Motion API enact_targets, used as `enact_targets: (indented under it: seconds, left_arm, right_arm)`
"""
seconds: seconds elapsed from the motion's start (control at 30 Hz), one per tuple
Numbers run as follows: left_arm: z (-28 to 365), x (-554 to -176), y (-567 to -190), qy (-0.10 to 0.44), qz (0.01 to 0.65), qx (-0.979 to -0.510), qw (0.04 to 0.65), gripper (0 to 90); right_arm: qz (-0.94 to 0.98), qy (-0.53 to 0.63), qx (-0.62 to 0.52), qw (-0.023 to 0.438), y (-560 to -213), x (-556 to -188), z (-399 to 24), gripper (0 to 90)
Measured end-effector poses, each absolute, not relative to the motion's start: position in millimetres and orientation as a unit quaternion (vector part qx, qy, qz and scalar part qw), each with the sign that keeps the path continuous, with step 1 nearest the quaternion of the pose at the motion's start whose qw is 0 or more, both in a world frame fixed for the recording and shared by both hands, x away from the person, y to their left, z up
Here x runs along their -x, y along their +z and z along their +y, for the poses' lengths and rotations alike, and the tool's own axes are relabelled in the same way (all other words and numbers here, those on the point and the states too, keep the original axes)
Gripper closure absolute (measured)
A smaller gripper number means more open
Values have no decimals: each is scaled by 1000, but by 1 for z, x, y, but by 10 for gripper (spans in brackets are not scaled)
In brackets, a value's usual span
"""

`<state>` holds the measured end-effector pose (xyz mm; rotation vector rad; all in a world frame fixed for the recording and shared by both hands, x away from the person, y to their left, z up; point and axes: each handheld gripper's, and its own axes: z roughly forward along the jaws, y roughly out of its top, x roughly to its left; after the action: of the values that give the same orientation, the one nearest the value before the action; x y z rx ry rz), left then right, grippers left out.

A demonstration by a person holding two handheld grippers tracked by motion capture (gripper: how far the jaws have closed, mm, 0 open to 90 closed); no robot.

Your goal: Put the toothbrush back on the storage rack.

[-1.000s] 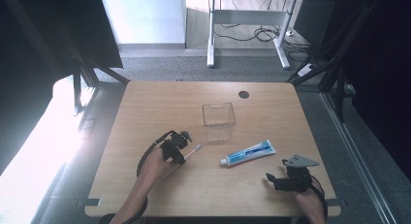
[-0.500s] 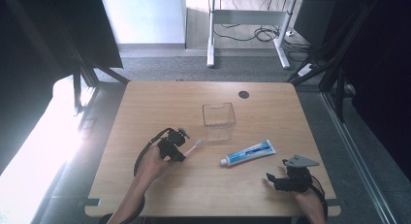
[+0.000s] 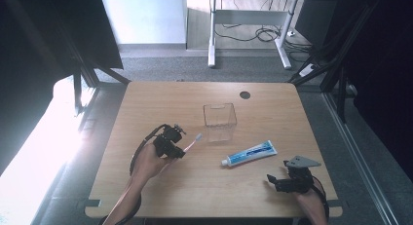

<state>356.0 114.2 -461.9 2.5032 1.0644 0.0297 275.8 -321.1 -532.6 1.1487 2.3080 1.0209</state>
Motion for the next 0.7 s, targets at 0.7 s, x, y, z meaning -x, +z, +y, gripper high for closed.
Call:
enact_targets:
  seconds: [0.7]
  left_arm:
    - [122, -362, -425, 33, 377, -885, 270, 788]
  right_arm:
    - [817, 369, -409, 169, -534, -277, -320, 4]
